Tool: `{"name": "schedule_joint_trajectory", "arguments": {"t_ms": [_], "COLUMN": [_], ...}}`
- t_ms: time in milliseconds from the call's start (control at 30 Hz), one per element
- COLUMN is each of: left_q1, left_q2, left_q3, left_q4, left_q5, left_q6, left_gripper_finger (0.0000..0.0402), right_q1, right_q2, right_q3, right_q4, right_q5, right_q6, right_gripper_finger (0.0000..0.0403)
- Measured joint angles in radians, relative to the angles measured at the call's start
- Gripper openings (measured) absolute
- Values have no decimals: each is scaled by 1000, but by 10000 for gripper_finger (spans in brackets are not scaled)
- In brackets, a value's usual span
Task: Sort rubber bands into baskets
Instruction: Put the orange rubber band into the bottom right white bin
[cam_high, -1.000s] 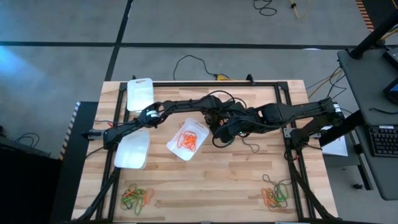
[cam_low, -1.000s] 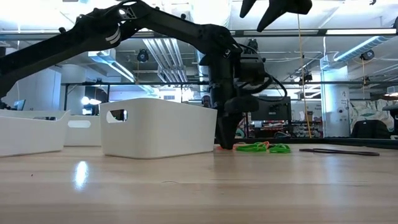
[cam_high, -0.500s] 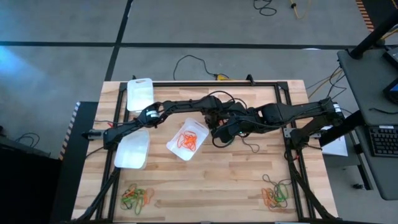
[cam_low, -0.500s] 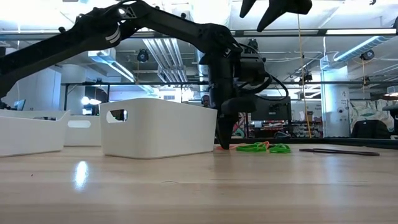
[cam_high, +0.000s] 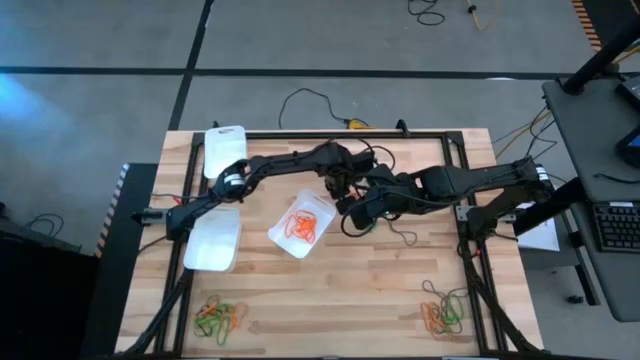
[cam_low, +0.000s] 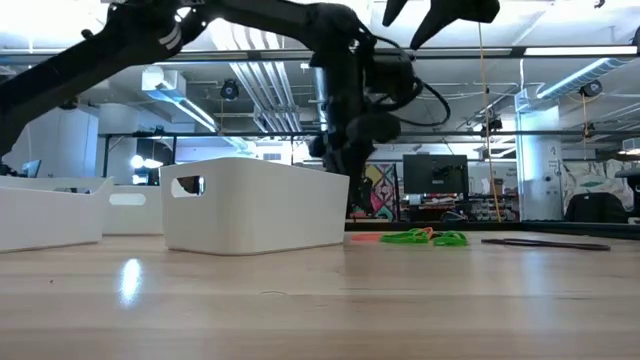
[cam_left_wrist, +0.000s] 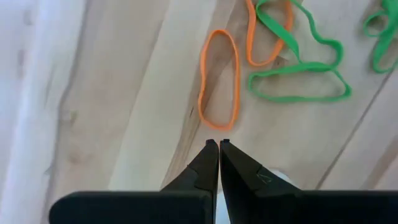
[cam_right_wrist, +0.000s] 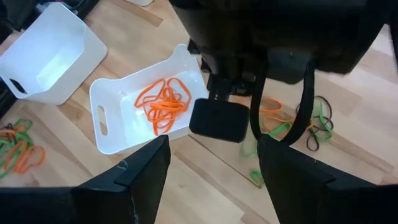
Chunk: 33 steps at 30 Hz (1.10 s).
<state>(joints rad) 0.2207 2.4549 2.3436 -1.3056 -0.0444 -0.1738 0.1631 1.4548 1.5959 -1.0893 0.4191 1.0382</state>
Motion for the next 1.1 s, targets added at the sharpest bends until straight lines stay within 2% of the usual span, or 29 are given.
{"name": "schedule_joint_trajectory", "arguments": {"t_ms": [267, 600, 800, 967, 1033, 1100], "left_q1": [0, 25, 36, 35, 35, 30], "left_q2": [16, 80, 119, 124, 124, 128], "left_q3": [0, -3, -3, -2, -2, -2], "left_q4": [46, 102, 102, 101, 101, 103], "left_q5": [8, 2, 2, 6, 66, 78], "left_q6": [-24, -97, -98, -70, -68, -67], "left_gripper_finger": [4, 78, 105, 106, 96, 78], "right_q1": [0, 0, 0, 0, 0, 0], "right_q2": [0, 0, 0, 0, 0, 0], "right_q3": [0, 0, 0, 0, 0, 0], "right_q4": [4, 18, 26, 26, 26, 26], "right_q5": [0, 0, 0, 0, 0, 0], "right_q6": [-1, -1, 0, 0, 0, -1], "right_gripper_finger": [233, 233, 233, 233, 233, 233]}}
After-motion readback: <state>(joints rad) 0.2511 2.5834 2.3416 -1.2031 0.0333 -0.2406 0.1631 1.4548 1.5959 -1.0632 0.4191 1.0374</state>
